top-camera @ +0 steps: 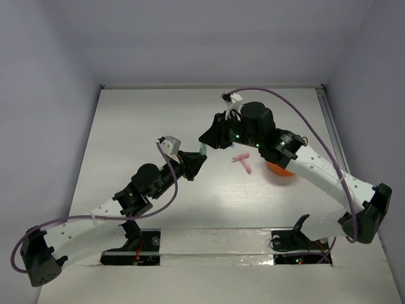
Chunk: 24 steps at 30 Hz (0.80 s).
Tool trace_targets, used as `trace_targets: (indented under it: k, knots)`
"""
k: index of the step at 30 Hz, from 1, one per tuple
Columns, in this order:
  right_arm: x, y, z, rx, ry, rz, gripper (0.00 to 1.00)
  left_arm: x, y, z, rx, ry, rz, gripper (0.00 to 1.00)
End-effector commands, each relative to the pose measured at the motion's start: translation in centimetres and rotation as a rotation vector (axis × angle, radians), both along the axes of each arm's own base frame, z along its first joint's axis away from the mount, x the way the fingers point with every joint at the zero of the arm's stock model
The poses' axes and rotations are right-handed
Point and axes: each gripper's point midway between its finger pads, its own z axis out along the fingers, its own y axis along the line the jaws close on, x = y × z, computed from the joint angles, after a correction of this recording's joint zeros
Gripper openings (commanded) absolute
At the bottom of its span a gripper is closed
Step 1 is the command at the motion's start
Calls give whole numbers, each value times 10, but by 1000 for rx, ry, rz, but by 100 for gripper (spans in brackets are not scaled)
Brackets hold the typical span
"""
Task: Sort the stationery into containers
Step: Close the pen cap on the pen.
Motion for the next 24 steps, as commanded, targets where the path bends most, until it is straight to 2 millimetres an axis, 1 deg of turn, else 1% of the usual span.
trace_targets:
  k: [1, 2, 3, 4, 5, 6, 7, 9, 10, 11, 13, 14, 15, 16, 17, 18, 19, 20, 21, 22, 23, 24]
  knots:
    - [-32, 7, -40, -54, 79, 52, 0, -4, 13, 117, -272, -183, 22, 0]
    - [-32, 6, -41, -55, 70, 35, 0, -4, 13, 120, -268, -186, 23, 0]
    - [-38, 5, -56, -74, 86, 38, 0, -4, 15, 125, -271, -186, 29, 0]
    - [-40, 2, -58, -69, 93, 30, 0, -3, 15, 126, -262, -178, 33, 0]
    - [-41, 1, -61, -64, 96, 28, 0, -3, 18, 136, -277, -188, 41, 0]
    - [-46, 1, -67, -65, 106, 35, 0, -3, 19, 140, -282, -194, 46, 0]
    - [-50, -2, -84, -81, 142, 32, 0, -3, 21, 143, -287, -199, 51, 0]
    - [-61, 2, -97, -80, 166, 54, 0, -2, 22, 151, -293, -207, 59, 0]
    - [-71, 4, -112, -104, 195, 67, 0, -2, 21, 153, -291, -213, 60, 0]
    - [-71, 4, -122, -125, 204, 53, 0, 0, 20, 158, -289, -216, 64, 0]
    - [-77, 5, -133, -140, 223, 47, 0, 4, 17, 158, -275, -214, 72, 0]
    - [-84, 4, -144, -154, 242, 54, 0, 5, 17, 164, -278, -223, 76, 0]
    - [-84, 6, -145, -137, 247, 54, 0, 5, 17, 167, -279, -228, 80, 0]
    - [-90, 8, -150, -132, 268, 62, 0, 8, 15, 167, -269, -229, 83, 0]
    - [-96, 8, -160, -145, 286, 70, 0, 7, 16, 175, -278, -241, 85, 0]
    - [-96, 7, -166, -152, 294, 58, 0, 8, 17, 179, -278, -247, 93, 0]
    - [-99, 7, -169, -155, 305, 57, 0, 8, 18, 182, -279, -252, 98, 0]
    - [-98, 5, -171, -155, 304, 45, 0, 8, 21, 188, -283, -261, 110, 0]
    - [-98, 2, -172, -156, 304, 33, 0, 8, 22, 189, -283, -265, 110, 0]
    - [-95, 0, -166, -140, 290, 17, 0, 7, 22, 190, -283, -266, 107, 0]
    - [-92, -1, -161, -133, 274, -1, 0, 7, 20, 185, -272, -259, 98, 0]
    - [-83, -7, -157, -145, 246, -54, 0, 6, 17, 181, -269, -247, 83, 0]
